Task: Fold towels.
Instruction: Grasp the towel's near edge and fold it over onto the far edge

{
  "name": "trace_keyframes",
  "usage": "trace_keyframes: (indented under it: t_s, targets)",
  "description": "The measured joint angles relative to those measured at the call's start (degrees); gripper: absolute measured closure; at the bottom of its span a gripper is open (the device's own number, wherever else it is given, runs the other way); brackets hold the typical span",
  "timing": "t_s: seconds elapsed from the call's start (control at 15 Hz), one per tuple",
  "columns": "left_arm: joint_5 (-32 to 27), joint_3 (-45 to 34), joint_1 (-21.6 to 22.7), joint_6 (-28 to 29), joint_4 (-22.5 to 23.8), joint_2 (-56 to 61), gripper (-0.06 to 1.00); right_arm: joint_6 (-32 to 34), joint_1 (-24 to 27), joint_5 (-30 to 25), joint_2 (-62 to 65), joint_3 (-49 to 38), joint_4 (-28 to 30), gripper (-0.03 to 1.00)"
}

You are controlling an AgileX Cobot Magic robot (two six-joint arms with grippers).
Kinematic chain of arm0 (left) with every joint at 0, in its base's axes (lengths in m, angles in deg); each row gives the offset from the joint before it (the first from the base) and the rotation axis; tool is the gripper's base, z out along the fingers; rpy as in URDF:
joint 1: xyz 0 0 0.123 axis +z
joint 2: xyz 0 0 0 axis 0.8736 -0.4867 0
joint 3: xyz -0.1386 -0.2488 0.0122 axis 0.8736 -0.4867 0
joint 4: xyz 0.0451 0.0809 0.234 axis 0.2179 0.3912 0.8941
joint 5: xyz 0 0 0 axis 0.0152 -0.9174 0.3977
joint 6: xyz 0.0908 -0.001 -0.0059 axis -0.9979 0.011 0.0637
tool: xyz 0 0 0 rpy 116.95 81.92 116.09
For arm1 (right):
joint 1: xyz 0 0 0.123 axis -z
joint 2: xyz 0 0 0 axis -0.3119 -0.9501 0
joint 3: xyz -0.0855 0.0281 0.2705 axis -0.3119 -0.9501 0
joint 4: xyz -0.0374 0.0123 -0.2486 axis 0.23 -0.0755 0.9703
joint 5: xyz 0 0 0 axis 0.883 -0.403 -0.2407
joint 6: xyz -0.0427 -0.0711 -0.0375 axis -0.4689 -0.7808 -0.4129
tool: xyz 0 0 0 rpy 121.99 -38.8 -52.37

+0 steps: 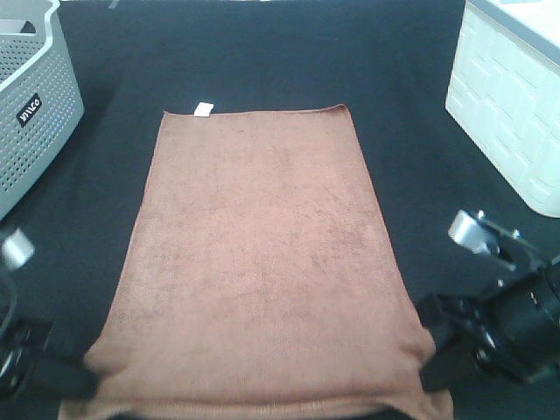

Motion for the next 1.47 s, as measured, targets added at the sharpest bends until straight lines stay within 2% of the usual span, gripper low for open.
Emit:
trace_keyframes:
  t_s: [0.2, 0.47, 0.73, 0.93, 1.13, 1.4, 1.47]
  targets:
    - [1.38, 8.08, 0.0, 2.41, 0.92, -0.17, 0.94, 0.4, 0.0, 0.17, -1.49, 8.88, 1.55, 0.97]
    - [2.23, 22.06, 0.0, 4.76, 3.38, -7.51, 0.94, 4.98, 0.0, -2.75, -11.52, 28.48, 8.48, 0.97]
    - [7.39, 40.22, 0.0, 5.1, 6.76, -21.14, 0.94, 10.77, 0.0, -6.53, -25.67, 53.23, 15.18, 0.97]
    - [8.82, 54.95, 0.0, 5.44, 9.22, -30.37, 0.94, 15.36, 0.0, -9.74, -36.73, 71.39, 19.37, 0.97]
    - [8.94, 69.9, 0.8, 8.19, 11.29, -39.13, 0.94, 20.34, 0.17, -13.46, -48.47, 91.33, 25.84, 0.97]
    - [11.23, 87.2, 3.27, 9.05, 12.03, -51.51, 0.94, 22.23, 2.98, -13.87, -62.22, 114.53, 26.99, 0.97]
    - [12.15, 89.61, 3.27, 9.05, 12.03, -54.14, 0.94, 22.06, 3.15, -12.49, -64.11, 116.37, 27.1, 0.97]
